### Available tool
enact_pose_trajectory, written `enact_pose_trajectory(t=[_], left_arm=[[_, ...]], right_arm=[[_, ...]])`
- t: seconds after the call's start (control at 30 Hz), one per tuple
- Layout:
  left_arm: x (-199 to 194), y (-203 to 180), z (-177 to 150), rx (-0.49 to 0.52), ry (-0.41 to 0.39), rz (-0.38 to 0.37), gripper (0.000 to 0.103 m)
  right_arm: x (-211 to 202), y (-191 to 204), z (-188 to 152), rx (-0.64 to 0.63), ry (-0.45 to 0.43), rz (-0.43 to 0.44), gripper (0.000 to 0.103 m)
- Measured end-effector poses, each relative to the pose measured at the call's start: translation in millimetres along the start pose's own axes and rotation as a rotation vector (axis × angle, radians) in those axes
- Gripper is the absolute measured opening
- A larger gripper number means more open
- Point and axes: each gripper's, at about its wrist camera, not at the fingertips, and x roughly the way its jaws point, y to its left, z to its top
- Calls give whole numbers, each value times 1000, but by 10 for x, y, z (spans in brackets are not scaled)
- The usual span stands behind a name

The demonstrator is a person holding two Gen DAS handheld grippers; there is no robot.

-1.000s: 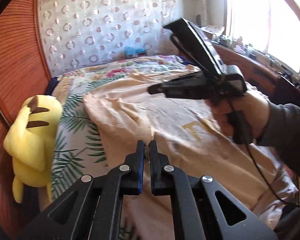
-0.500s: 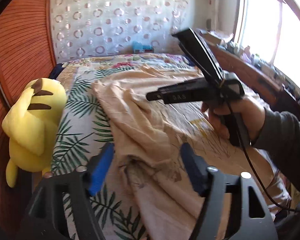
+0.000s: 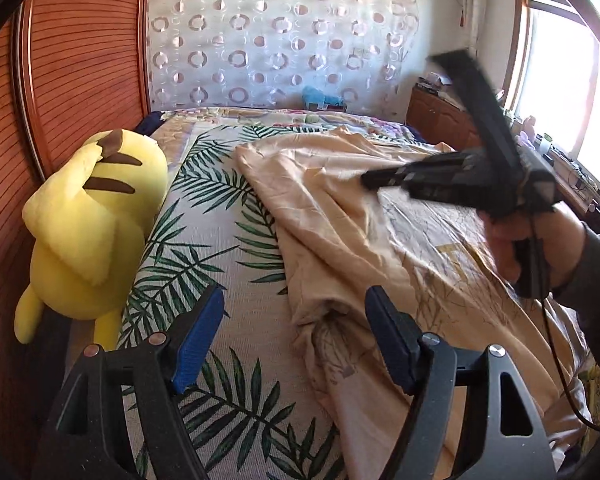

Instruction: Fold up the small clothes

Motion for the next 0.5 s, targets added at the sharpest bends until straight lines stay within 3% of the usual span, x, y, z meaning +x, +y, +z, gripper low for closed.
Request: enact_pose_trajectory(t=[0.17,0.37,0.43,0.5], left_arm=[[-8,-12,-3,12,1,6,74],[44,-18,32,-12,35,-43,74],[30,-46,50,-11,32,-56,74],[16,-110,91,9,22,-52,74]], right_arm=[[-251,-221,-52,90,-50,-72,3],[-206,-336,-103,123,4,-93,3],[-261,-371,-137,139,-5,-87,8],[-335,-401,-157,151,-21,-79,23]])
